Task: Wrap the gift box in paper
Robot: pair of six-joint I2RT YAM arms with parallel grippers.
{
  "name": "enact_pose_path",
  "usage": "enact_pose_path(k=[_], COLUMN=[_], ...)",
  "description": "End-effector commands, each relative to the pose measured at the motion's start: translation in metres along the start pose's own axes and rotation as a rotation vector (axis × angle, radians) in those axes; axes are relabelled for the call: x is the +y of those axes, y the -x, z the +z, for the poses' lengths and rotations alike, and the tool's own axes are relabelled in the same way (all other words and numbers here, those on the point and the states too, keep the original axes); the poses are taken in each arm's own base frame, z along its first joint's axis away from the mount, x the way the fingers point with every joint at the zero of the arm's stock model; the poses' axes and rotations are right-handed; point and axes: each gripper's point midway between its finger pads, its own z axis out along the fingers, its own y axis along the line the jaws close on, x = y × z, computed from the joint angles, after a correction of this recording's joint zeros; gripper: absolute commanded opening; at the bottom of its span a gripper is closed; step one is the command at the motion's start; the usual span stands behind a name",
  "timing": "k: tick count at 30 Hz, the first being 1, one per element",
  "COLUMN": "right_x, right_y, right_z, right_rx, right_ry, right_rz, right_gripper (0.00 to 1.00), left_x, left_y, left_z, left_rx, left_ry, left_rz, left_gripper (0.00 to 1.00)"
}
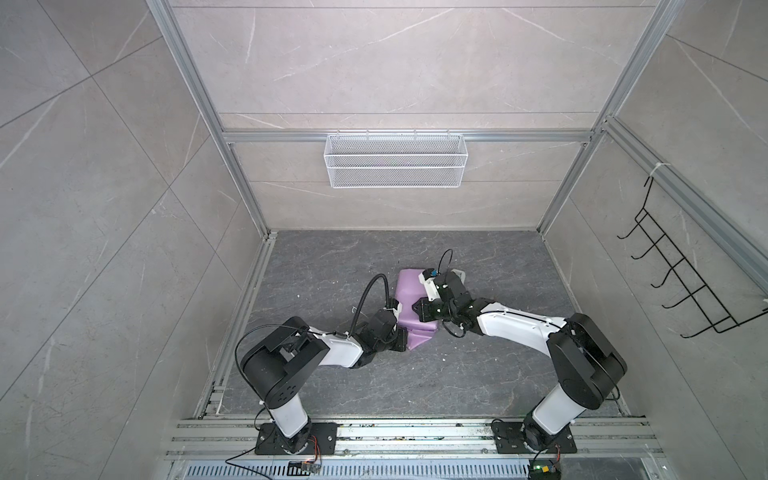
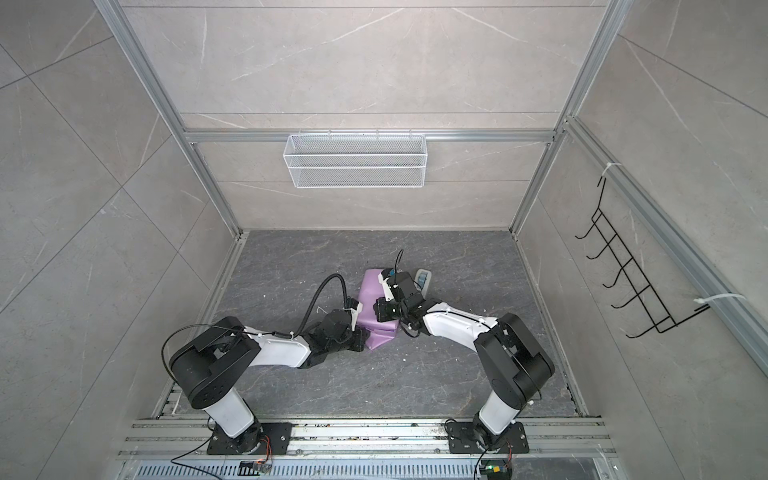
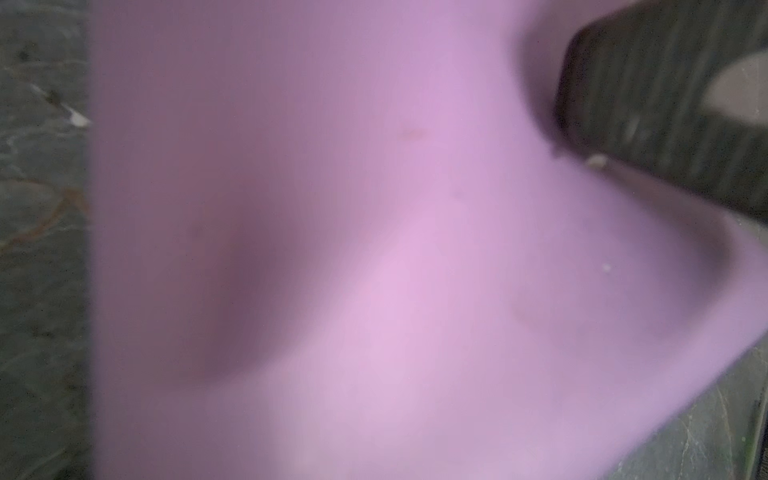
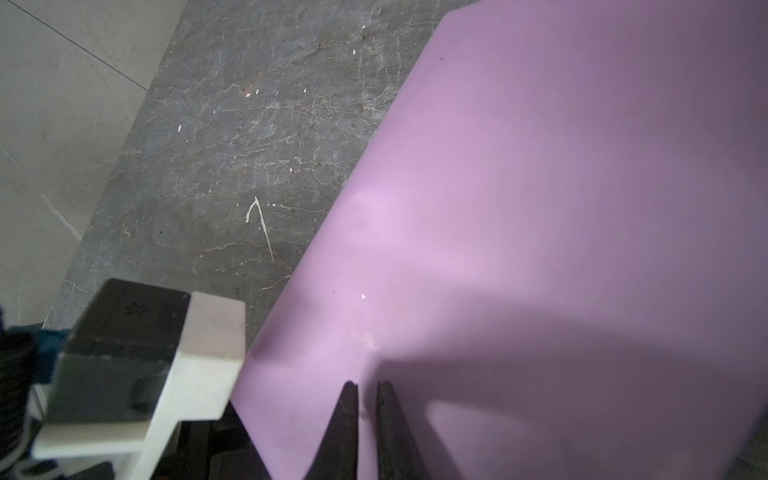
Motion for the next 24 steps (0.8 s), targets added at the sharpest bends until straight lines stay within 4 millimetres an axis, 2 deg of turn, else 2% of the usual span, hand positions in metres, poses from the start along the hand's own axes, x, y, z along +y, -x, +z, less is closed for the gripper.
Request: enact_pose_path(k=[1,7,11,17,24], right_x=[-0.012,-0.013,-0.013,-0.012,-0.013], right_y=[-0.038,-0.039,-0.039,-0.038,-0.039], right_z=[0.002,0.002,0.003,0.003,0.003], right_rx=[0.117,0.118,0.12,0.121,0.12], right_ry=[-0.038,-0.039,-0.039,-0.039,-0.041], right_rz=[0.031,0.031,0.032,0.031,0.032], right_gripper=[0.14,0.14,0.14,0.14,0.13], left_x=[-0.008,0.004,0.006,0.001,0.001], left_y=[0.02,0.005,0.0,0.002,0.011], left_z=[0.005,0.008,0.007,-0.001,-0.023], left_rx=[-0.069,-0.041,-0.029,-0.043,-0.081], left_ry=[-0.013,0.019,0.016,-0.004,0.009], left_rz=[0.0,-0.002,-0.001,-0.004,0.011], left_gripper=[0.1,0.14,0.17,0.23,0.27])
